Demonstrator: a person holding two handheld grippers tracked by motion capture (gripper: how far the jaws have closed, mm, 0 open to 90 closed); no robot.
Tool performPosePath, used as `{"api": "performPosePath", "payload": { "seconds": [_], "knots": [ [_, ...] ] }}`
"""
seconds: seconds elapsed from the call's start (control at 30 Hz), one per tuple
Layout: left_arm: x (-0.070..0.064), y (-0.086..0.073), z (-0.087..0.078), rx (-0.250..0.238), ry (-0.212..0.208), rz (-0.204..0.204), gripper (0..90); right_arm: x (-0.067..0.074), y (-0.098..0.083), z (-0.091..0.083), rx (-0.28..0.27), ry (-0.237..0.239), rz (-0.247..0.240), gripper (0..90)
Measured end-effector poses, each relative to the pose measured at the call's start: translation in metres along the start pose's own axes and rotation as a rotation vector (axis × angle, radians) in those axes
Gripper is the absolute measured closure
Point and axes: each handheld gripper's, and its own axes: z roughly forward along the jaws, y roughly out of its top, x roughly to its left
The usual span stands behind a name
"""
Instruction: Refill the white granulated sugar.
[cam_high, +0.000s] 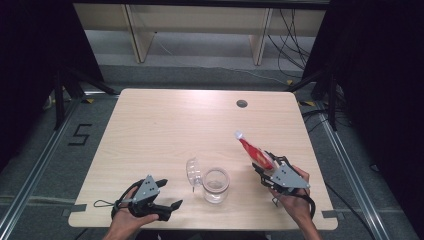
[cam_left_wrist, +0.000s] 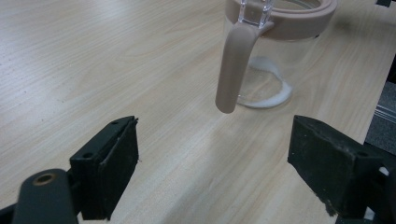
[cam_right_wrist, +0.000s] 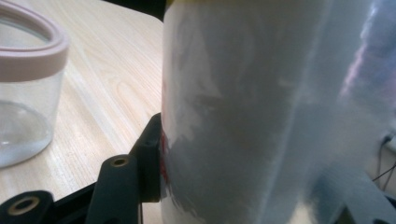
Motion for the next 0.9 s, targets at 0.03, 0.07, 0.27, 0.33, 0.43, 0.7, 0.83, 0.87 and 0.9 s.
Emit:
{"api": "performPosePath", "payload": {
  "seconds": [0.03,0.07,0.27,0.33,0.43,0.7,0.83,0.87,0.9],
  "knots": [
    [0.0,0.0,0.0,0.001,0.006,-0.001,15.9,0.003,0.002,-0.002,0.007,0.005,-0.015,47.0],
    [0.0,0.0,0.0,0.001,0.006,-0.001,15.9,0.003,0.002,-0.002,0.007,0.005,-0.015,47.0],
    [-0.002,-0.001,0.001,0.001,-0.003,-0.027,15.9,0.016,0.018,-0.007,0.029,0.01,-0.217,47.2],
    [-0.001,-0.001,0.001,-0.001,-0.002,-0.018,15.9,0.019,0.021,-0.008,0.035,0.014,-0.255,47.3],
    [-0.001,-0.002,0.001,0.0,0.004,-0.03,15.9,0.02,0.025,-0.009,0.031,0.015,-0.318,47.3],
    [0.003,-0.001,0.001,0.01,0.003,0.002,15.9,0.031,0.034,-0.017,0.096,-0.017,-0.504,47.6],
    [0.003,-0.001,0.0,0.011,0.009,0.004,15.9,0.035,0.037,-0.02,0.116,-0.025,-0.575,47.7],
    [0.003,-0.001,0.001,0.001,0.011,0.0,15.9,0.036,0.038,-0.021,0.121,-0.026,-0.585,47.7],
    [0.003,-0.001,0.0,0.005,0.007,0.0,15.9,0.036,0.038,-0.022,0.121,-0.026,-0.582,47.7]
  ]
}}
